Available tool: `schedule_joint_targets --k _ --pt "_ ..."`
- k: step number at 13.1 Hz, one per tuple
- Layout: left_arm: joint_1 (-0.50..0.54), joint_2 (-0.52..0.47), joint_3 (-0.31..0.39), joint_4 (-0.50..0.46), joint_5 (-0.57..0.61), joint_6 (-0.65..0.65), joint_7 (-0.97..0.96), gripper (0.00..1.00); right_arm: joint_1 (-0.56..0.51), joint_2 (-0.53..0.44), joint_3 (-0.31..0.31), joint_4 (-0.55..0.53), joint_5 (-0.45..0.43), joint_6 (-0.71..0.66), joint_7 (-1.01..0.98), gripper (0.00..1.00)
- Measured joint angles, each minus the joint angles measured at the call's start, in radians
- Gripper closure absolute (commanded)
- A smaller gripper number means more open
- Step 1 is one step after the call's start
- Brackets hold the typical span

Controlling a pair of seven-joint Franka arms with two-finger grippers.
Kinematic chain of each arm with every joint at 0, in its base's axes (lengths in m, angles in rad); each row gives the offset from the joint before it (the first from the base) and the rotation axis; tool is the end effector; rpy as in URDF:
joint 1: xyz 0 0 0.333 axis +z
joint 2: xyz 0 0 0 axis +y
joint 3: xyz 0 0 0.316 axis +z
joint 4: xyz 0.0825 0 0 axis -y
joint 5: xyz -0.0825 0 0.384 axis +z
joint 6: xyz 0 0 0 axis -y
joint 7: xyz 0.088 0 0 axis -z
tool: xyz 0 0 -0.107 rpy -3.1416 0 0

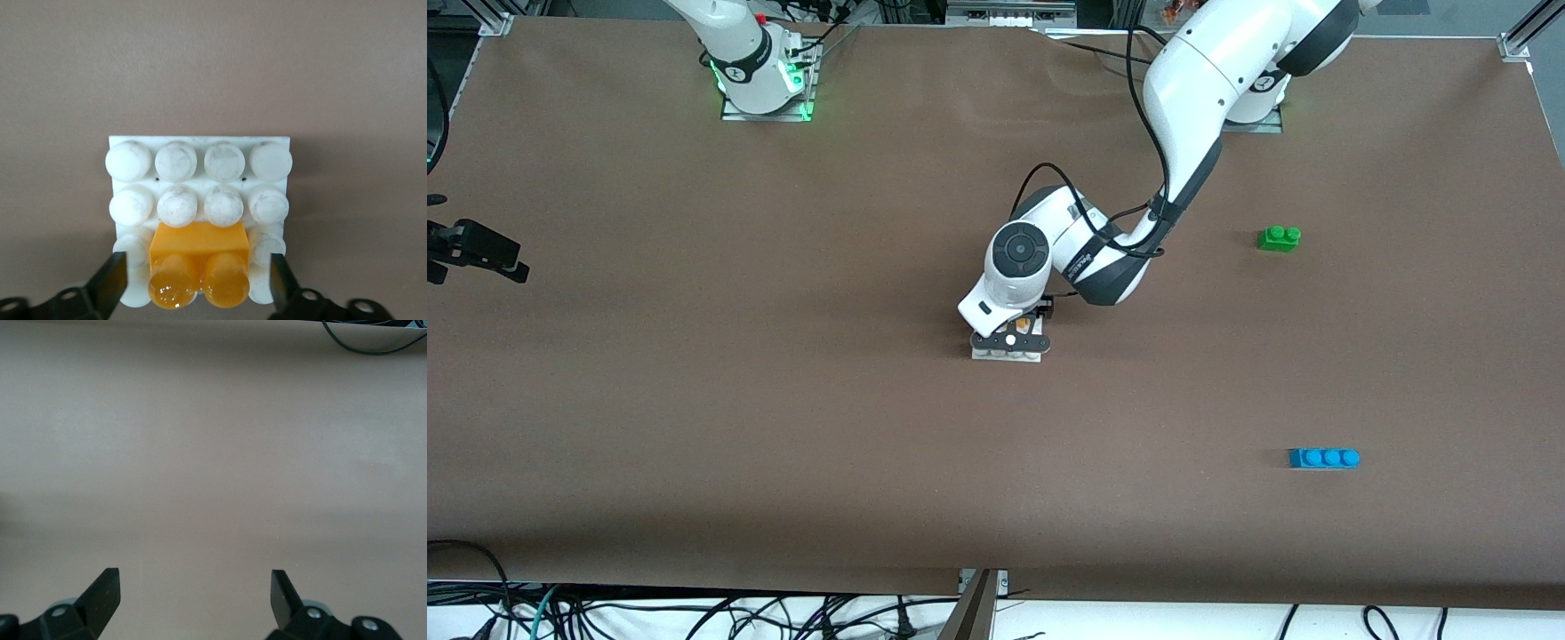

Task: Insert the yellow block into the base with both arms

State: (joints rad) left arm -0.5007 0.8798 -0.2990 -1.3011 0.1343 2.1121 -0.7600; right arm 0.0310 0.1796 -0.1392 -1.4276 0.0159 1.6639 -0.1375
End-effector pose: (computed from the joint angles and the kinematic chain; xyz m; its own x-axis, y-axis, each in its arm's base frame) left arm 0.5574 -0.4892 0.2240 0.9944 -0.0146 -0.1043 -0.0082 -0.9981 0.0615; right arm 0.6152 -0.0573 0.5968 0.9979 0.0316 0.0566 0.0307 -0.9994 0.0168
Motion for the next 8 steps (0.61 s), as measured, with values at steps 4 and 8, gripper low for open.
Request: schedule_joint_targets --k 4,8 --pt "0.032 -0.091 0.008 0.049 0.0 -0.141 0.0 0.0 0.0 0.001 0.0 0.0 0.0 0.0 0.0 0.0" --pt "0.153 -0.272 0.007 0.059 0.0 -0.323 0.04 0.0 0.0 0.001 0.0 0.001 0.0 0.0 0.0 0.0"
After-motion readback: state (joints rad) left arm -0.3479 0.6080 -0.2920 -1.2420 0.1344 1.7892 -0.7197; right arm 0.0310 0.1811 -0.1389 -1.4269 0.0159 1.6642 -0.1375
